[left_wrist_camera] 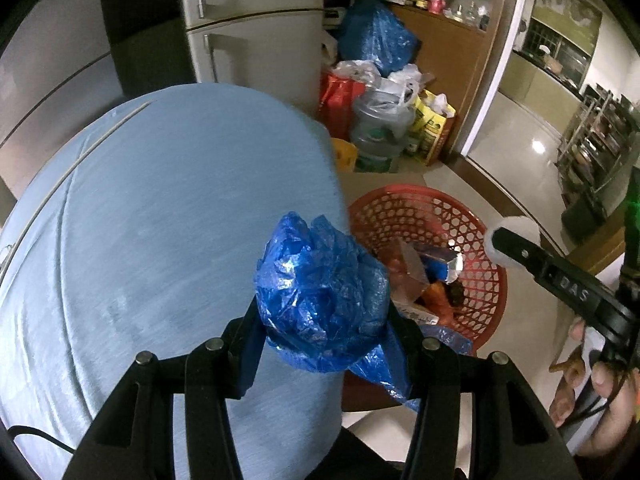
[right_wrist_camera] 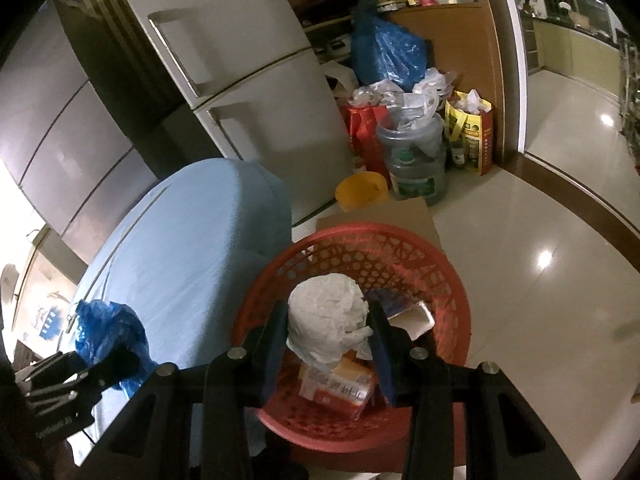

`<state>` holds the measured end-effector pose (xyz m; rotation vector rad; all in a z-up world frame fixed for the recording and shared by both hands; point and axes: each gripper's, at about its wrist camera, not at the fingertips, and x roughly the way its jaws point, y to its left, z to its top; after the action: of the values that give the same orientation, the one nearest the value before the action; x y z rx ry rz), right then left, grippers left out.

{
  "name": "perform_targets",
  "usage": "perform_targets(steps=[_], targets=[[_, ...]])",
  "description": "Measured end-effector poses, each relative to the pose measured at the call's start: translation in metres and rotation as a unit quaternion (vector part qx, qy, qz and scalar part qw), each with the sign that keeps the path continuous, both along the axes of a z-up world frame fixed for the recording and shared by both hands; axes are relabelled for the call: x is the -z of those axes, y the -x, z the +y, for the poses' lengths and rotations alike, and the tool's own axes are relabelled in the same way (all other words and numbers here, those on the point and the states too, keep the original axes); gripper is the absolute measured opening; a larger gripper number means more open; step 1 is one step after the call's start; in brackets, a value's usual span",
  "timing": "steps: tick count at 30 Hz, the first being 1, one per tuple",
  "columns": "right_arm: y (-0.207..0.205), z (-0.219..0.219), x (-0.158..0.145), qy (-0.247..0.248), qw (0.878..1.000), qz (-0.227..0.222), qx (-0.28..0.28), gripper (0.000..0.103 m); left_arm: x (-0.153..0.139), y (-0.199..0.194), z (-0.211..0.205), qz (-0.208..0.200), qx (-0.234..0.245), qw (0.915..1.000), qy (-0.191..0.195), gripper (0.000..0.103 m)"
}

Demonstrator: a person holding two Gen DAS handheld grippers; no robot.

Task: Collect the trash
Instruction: 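Open the right gripper to drop the white tissue into the basket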

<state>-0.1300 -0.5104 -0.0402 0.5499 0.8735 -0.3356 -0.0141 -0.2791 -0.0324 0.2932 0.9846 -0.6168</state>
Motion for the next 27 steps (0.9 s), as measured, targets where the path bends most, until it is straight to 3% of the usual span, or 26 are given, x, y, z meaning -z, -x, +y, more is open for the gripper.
perform_targets(steps=[13,27], targets=[[-0.002,-0.019,0.02,-0.01,1.0,0.02,0.006,0.042,0.008,0.002,-0.044,0.009,0.033,0.9994,-0.013,0.054],[-0.011,-0.031,0.027,-0.007,1.0,0.029,0.006,0.042,0.015,-0.001,-0.053,0.012,0.035,0.9991,-0.022,0.054]])
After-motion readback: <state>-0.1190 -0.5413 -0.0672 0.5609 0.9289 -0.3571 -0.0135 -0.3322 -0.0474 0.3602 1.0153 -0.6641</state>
